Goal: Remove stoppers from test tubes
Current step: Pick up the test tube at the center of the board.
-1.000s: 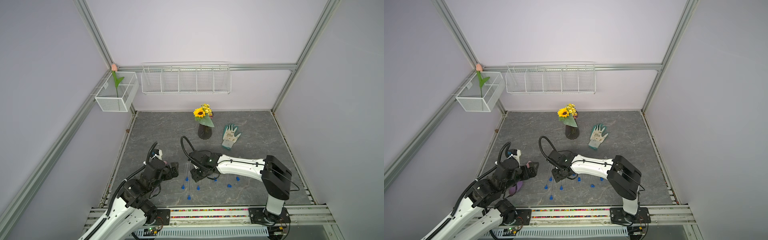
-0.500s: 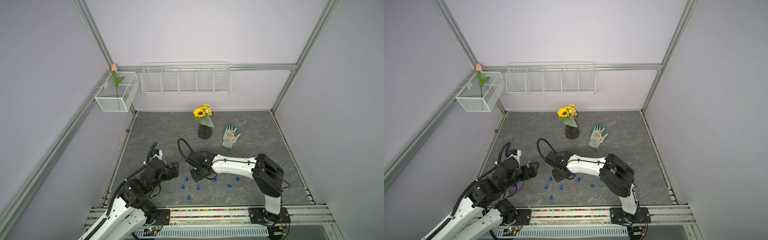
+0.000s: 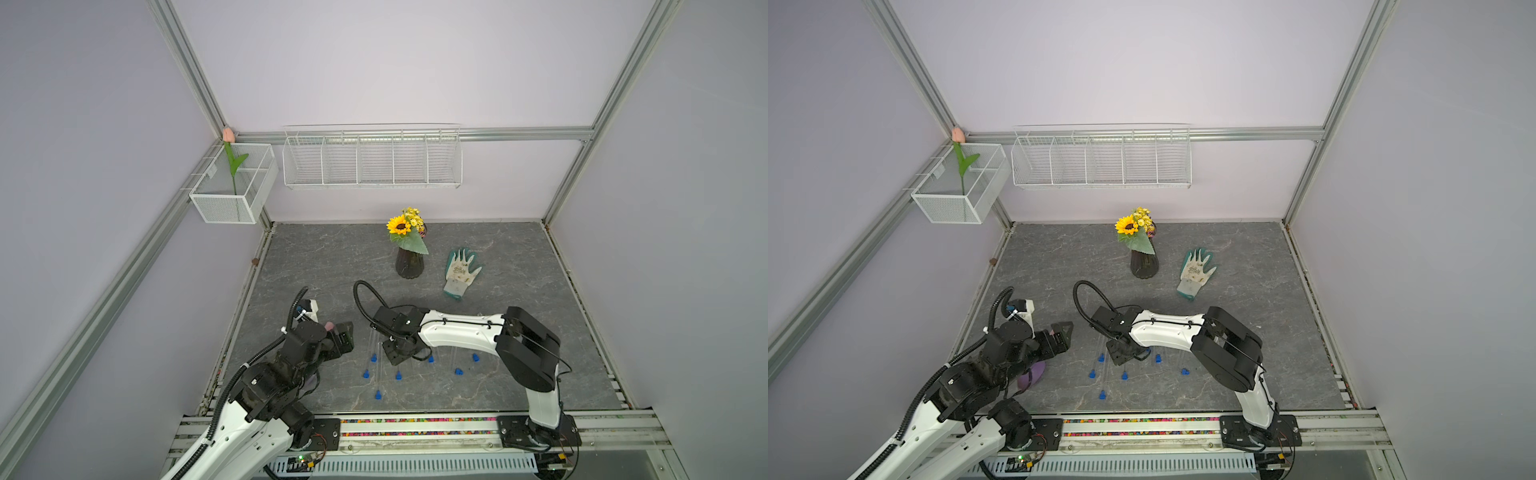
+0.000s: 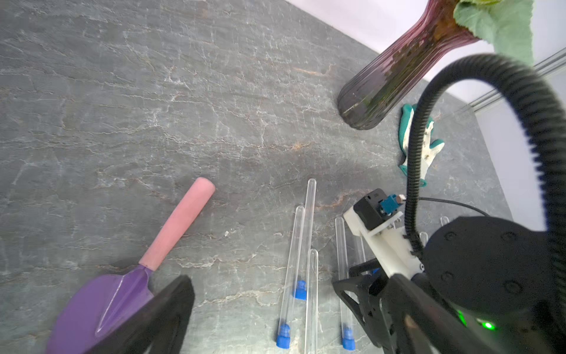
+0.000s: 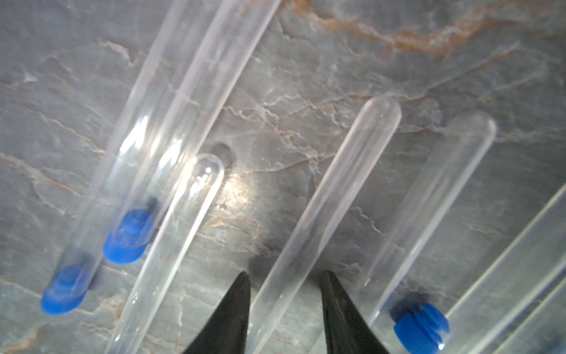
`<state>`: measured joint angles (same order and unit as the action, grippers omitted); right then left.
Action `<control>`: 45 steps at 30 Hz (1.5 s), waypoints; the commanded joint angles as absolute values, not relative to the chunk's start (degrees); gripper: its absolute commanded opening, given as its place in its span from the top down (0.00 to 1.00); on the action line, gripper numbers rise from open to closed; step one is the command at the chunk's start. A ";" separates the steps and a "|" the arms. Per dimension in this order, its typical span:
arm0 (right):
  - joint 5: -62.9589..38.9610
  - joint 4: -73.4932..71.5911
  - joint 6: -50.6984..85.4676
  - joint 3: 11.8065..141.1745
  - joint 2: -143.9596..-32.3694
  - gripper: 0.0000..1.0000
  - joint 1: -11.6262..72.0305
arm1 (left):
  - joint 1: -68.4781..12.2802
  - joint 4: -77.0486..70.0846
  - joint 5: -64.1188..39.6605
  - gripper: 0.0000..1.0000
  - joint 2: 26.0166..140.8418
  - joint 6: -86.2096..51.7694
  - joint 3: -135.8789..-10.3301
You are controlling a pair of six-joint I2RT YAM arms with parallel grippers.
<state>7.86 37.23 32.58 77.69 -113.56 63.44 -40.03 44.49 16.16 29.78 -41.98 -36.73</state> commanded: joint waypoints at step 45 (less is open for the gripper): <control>-11.38 10.40 32.73 52.39 -87.39 0.84 53.21 | -37.62 32.00 -14.48 0.00 45.91 -38.07 -41.30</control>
<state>-7.55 14.37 33.39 54.33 -91.13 54.72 -38.57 38.35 -4.82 42.61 -37.87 -39.46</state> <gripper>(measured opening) 0.164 0.995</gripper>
